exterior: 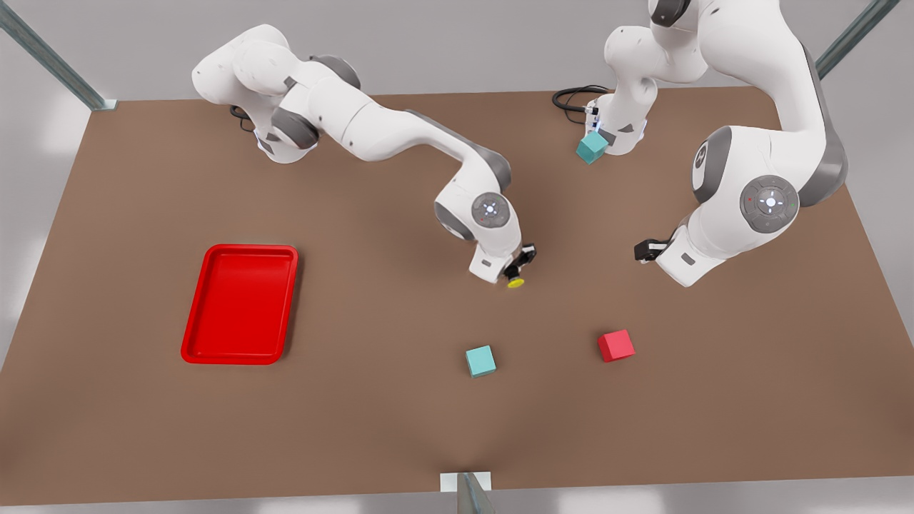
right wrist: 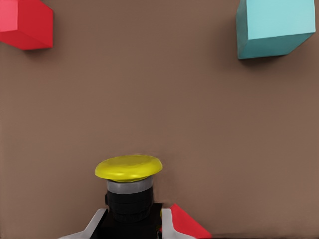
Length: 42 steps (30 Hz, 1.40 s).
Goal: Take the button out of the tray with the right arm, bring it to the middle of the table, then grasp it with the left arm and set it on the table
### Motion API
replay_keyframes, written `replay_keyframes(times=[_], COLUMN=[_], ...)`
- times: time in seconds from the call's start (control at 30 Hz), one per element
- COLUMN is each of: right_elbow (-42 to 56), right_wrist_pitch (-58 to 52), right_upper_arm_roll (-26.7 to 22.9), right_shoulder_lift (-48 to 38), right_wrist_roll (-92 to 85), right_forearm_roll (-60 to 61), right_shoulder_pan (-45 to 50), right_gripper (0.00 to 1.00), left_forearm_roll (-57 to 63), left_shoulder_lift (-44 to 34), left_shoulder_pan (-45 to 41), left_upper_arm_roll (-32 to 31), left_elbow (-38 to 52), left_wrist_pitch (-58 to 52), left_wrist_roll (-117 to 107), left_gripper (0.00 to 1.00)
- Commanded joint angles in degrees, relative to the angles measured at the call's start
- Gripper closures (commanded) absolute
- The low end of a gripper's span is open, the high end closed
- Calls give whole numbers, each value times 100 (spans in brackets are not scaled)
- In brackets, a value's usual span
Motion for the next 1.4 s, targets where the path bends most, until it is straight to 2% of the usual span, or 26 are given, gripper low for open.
replay_keyframes(times=[0.0,0.03,0.37,0.4,0.43,0.47,0.6,0.63,0.7,0.73,0.77,0.8,0.87,0.93,0.97,1.0,1.03,1.1,1.2,1.23,1.3,1.37], right_elbow=[11,11,11,11,11,11,-7,-77,-86,-77,-77,-77,-455,-1939,-2519,-2748,-2793,-2820,-3057,-3048,-2855,-2837], right_wrist_pitch=[382,487,1190,1190,1199,1261,1304,1261,225,-741,-1692,-2148,-2888,-2879,-2862,-2826,-2923,-3160,-3187,-3257,-3248,-3257], right_upper_arm_roll=[-4,-153,-259,-259,-259,-259,-268,-110,-31,311,883,1103,1060,875,788,446,348,348,435,655,647,620], right_shoulder_lift=[86,139,517,535,526,526,465,157,-748,-1064,-1170,-1336,-2013,-3147,-3647,-3876,-3956,-4035,-4589,-4633,-4616,-4607], right_wrist_roll=[4013,4171,4549,4549,4558,4549,4444,3943,3346,2591,1668,1010,-767,-1743,-2462,-3042,-3264,-3256,-2835,-2676,-2667,-2684], right_forearm_roll=[17,25,25,25,25,17,8,34,34,43,26,17,-36,-326,-344,-344,-388,-396,-449,-423,-431,-423], right_shoulder_pan=[123,299,334,343,352,352,325,-9,-254,-799,-1642,-2134,-3067,-3620,-4042,-4078,-4227,-4263,-4184,-4227,-4262,-4280], right_gripper=[58,58,57,54,34,0,0,0,0,0,0,0,0,0,0,0,0,0,0,0,0,0], left_forearm_roll=[5,-4,5,5,5,5,5,5,5,5,5,-13,-74,-267,-732,-1153,-1287,-1261,-998,-909,-892,-655], left_shoulder_lift=[-7,11,64,64,64,64,64,64,64,64,72,151,529,1048,1250,1381,1725,1294,1083,1083,1022,758], left_shoulder_pan=[1,1,27,27,27,27,18,18,10,10,-8,-104,-1035,-1985,-2126,-2144,-2363,-2363,-2363,-2337,-2337,-2337], left_upper_arm_roll=[-4,-4,31,31,31,31,31,31,31,31,22,22,22,13,5,5,5,-13,-4,13,127,137], left_elbow=[3,-6,-41,-41,-41,-41,-41,-41,-41,-41,-41,-50,-41,-41,-41,-41,-330,-1596,-2423,-2581,-2775,-3398], left_wrist_pitch=[-3,5,32,23,14,14,5,5,5,5,5,5,190,506,743,892,2104,3274,4399,4697,5199,5920], left_wrist_roll=[-5,-5,4,4,4,-5,4,-5,-13,-22,-22,-57,-1515,-3115,-3475,-3485,-3433,-2202,-1675,-1648,-1499,-1279], left_gripper=[0,0,0,0,0,0,0,0,0,0,0,0,0,0,0,0,0,0,0,0,0,0])
